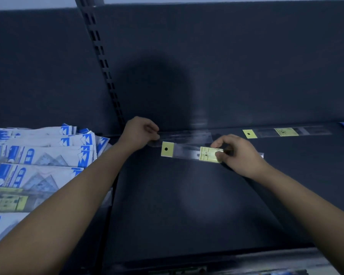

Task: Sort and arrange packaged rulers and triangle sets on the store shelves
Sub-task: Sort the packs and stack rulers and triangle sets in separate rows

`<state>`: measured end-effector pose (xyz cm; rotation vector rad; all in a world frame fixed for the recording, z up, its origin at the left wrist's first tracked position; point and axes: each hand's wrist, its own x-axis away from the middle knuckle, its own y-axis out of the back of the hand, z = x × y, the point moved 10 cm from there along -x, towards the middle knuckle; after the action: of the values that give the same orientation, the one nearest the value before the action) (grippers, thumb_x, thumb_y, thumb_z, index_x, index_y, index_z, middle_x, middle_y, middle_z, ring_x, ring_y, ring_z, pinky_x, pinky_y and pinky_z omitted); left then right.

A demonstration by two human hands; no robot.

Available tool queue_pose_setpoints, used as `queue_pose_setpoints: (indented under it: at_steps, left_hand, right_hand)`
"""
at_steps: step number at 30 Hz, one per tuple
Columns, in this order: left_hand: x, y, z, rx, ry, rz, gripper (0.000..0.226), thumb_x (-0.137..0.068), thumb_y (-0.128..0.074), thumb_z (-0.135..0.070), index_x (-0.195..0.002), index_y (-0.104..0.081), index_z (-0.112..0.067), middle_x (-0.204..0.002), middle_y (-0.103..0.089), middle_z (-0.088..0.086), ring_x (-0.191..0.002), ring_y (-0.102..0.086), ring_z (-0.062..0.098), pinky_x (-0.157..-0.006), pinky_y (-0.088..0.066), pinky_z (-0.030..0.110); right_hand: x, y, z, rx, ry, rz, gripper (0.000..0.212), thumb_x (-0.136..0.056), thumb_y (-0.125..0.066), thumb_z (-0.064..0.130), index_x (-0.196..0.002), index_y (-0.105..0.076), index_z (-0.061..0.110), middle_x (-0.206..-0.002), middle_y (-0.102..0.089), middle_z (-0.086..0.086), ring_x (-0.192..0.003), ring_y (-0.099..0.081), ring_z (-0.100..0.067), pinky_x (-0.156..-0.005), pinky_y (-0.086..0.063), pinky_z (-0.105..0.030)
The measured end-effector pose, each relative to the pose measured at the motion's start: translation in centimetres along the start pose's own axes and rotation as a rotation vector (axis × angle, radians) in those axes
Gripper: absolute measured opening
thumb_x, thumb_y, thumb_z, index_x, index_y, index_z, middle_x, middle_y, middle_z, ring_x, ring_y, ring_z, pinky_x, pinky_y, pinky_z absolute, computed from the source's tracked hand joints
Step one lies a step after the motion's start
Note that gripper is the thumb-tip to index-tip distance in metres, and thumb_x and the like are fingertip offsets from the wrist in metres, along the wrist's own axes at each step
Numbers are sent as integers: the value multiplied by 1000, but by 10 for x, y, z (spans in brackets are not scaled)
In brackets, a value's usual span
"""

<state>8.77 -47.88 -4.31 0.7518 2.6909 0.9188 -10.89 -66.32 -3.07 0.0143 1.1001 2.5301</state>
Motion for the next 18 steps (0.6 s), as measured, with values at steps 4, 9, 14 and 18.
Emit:
queue_pose_setpoints:
  at_steps: [4, 9, 14, 18]
  left_hand:
    - [9, 3, -31, -370, -221, -63, 16, -83, -72, -23, -96, -70, -15, -98, -67, 0, -91, -59, 15, -79, -47, 26]
    - [41, -44, -89, -471, -506, 214, 47, -81, -60, -60, -110, -68, -24, -110, -66, -7, -102, -55, 13, -90, -44, 30]
    - [52, -101, -115, -579, -629, 346, 40, -84, -65, -44, -119, -61, -26, -111, -65, -6, -103, -57, 15, -89, -45, 37]
    - [47, -134, -135, -474, -637, 383, 23, -88, -63, -29, -111, -65, -26, -89, -56, -16, -87, -54, 4, -82, -47, 30]
  right_hand:
    - [-13, -7, 0, -40, 26, 43, 23, -83, -65, 0, -86, -64, 23, -92, -56, 4, -64, -51, -3, -62, -37, -4]
    - [-21, -7, 3, -55, 74, 56, 22, -82, -66, 0, -87, -66, 21, -85, -54, 15, -66, -51, 14, -61, -37, -2]
    - [-20, 9, -12, -80, 51, 14, 31, -80, -66, 0, -79, -62, 30, -84, -55, 13, -57, -48, 5, -60, -37, -5]
    - [-10, 39, -33, -37, 38, -11, 25, -78, -67, 0, -82, -65, 24, -83, -56, 13, -62, -51, 8, -61, -37, -4]
